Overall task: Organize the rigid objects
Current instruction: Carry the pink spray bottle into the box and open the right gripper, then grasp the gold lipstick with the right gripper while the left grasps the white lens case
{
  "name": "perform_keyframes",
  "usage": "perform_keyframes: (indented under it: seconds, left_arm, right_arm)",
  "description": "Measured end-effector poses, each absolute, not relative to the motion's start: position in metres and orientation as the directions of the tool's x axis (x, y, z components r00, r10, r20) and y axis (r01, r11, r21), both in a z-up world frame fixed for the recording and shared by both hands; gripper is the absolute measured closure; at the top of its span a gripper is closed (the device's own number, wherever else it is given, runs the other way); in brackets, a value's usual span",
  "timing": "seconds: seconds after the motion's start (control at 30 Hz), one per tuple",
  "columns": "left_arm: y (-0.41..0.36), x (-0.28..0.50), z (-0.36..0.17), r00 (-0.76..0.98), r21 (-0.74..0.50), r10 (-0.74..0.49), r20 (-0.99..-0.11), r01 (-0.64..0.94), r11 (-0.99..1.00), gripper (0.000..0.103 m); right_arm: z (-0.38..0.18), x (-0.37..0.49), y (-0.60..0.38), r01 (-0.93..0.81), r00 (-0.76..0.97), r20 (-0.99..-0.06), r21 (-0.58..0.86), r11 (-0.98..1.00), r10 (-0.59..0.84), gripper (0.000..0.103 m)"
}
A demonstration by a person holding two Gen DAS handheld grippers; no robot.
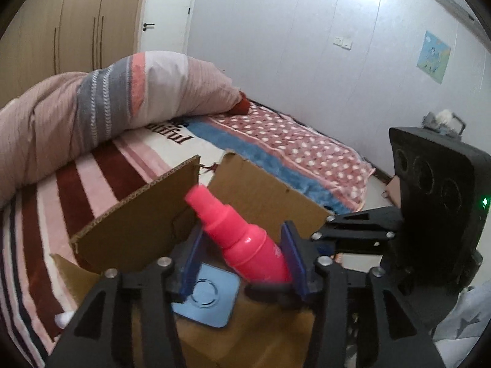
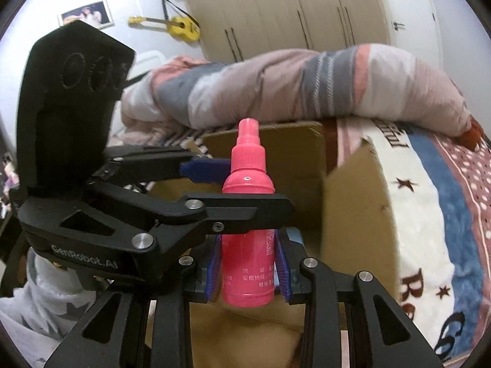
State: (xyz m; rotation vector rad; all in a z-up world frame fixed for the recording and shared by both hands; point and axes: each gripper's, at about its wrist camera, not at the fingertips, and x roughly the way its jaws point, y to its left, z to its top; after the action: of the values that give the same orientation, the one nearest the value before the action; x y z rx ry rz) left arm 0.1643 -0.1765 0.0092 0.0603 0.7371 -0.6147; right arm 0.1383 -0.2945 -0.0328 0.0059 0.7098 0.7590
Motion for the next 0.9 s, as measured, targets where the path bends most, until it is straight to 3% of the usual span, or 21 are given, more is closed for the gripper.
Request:
perform_keyframes:
  seconds: [0.03,0.1,0.57,0.9]
  left_arm:
    - [-0.175,0.162,0.012,0.59,-0.144,-0.499,-0.635,0.544,0.827,0.032]
    - [-0.171,0.154,0.021,0.641,-0.098,-0.478,-0.601,0.533,0.84,0.016]
    - [-0.068,0.102,0.048,0.777,-0.09,-0.351,-0.522,0.359,0.929,0.016]
    - [0.05,0.055,0.0,0.816,-0.094,-0.152,-0.557,0.12,0.988,0.016]
  right_arm:
    - [-0.035,0.142,-0.298,-0.611,0.52,-0.593,0.245,0.753,0.615,0.075]
    - [-0.037,0.145,-0.303,-0.596,0.529,-0.598,0.243,0.765,0.602,0.075]
    - [-0.007,0.113,-0.267,-0.665,0.521,-0.554,0.214,0.716,0.65,0.073]
    - [0.004,0.069,-0.17,-0.795,0.431,-0.562,0.133,0.592,0.706,0.073]
